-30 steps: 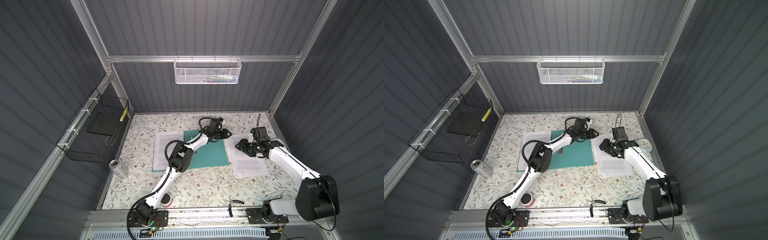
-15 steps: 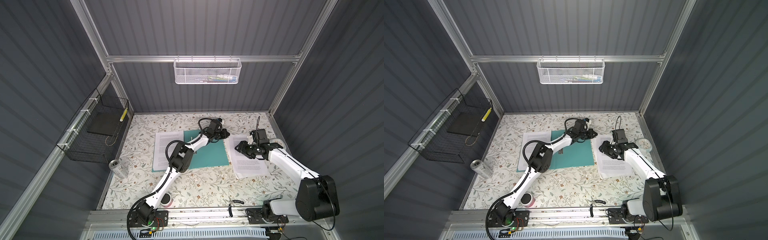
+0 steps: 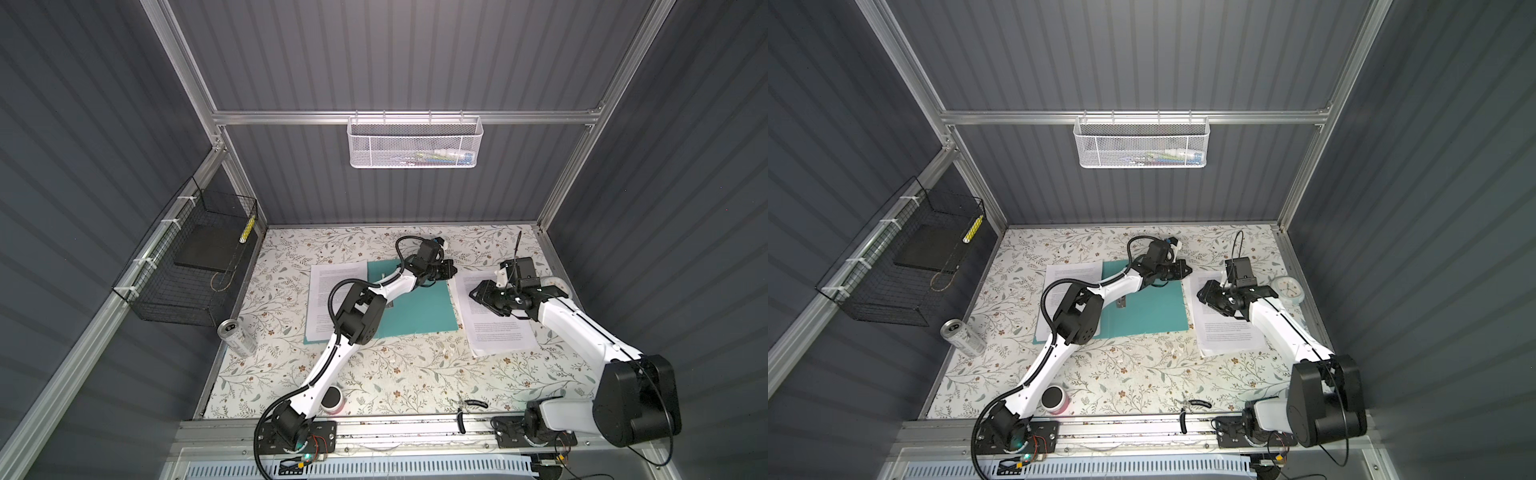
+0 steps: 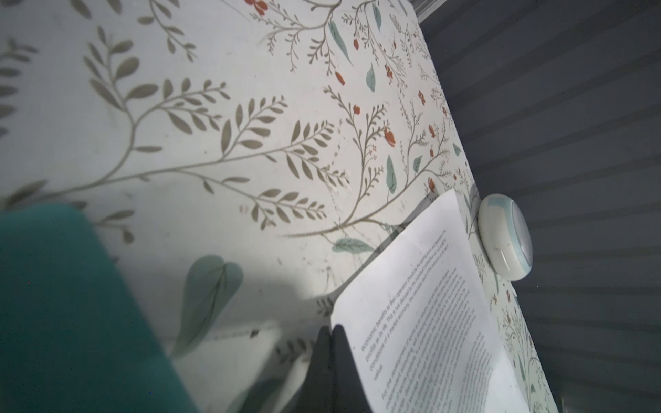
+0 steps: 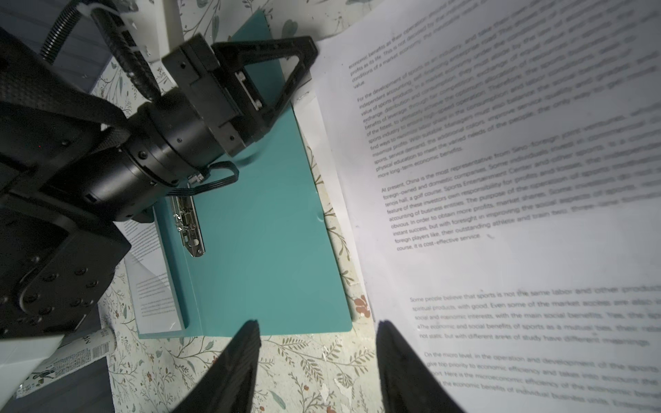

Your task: Put the files into the folder

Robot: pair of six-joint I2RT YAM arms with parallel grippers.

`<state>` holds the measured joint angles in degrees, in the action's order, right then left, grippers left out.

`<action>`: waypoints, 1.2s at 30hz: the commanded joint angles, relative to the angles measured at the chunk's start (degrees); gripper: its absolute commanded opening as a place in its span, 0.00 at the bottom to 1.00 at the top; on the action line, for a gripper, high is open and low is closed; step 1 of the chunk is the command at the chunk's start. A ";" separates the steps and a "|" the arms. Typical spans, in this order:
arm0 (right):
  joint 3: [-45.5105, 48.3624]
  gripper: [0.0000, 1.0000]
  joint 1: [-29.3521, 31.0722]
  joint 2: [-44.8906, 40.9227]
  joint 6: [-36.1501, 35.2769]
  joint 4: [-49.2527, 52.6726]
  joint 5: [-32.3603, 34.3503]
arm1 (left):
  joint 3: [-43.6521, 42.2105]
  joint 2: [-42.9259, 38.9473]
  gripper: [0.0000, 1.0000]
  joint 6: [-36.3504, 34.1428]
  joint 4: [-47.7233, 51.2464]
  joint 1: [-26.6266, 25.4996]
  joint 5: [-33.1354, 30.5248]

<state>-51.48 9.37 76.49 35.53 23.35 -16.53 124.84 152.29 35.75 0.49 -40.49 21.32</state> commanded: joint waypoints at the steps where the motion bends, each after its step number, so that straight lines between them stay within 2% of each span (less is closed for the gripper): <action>1: -2.60 0.55 -0.31 -1.75 -0.98 0.50 -0.14 | -3.55 -10.03 0.00 -3.94 -0.11 -0.20 1.60; 4: -3.30 0.55 -0.27 -2.43 -1.34 1.27 0.55 | -6.33 -15.07 0.00 -5.49 2.06 -0.19 2.14; 10: -4.30 0.55 -0.31 -2.16 -1.78 2.26 0.99 | -8.18 -22.51 0.00 -9.03 13.20 2.07 3.28; 15: -4.80 0.54 -0.16 -0.03 -1.54 1.75 0.16 | -13.64 -28.98 0.00 -14.53 19.92 6.87 2.21; 21: -2.58 0.52 2.29 1.86 0.00 -3.95 0.14 | -22.21 -33.57 0.00 -22.11 20.24 13.09 -1.97; 23: -2.50 0.52 4.12 3.15 -0.18 -4.48 1.77 | -24.10 -33.54 0.00 -24.29 19.51 14.04 -6.37; 30: -4.45 0.52 8.69 10.16 0.06 -4.72 3.04 | -29.21 -30.39 0.00 -24.03 12.19 17.61 -6.94; 36: -5.42 0.52 10.21 12.19 0.42 -5.07 3.61 | -24.74 -25.38 0.00 -27.81 13.90 18.57 -6.84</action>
<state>-54.89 19.09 88.12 35.62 19.29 -14.09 97.12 124.01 11.49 14.15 -22.63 14.70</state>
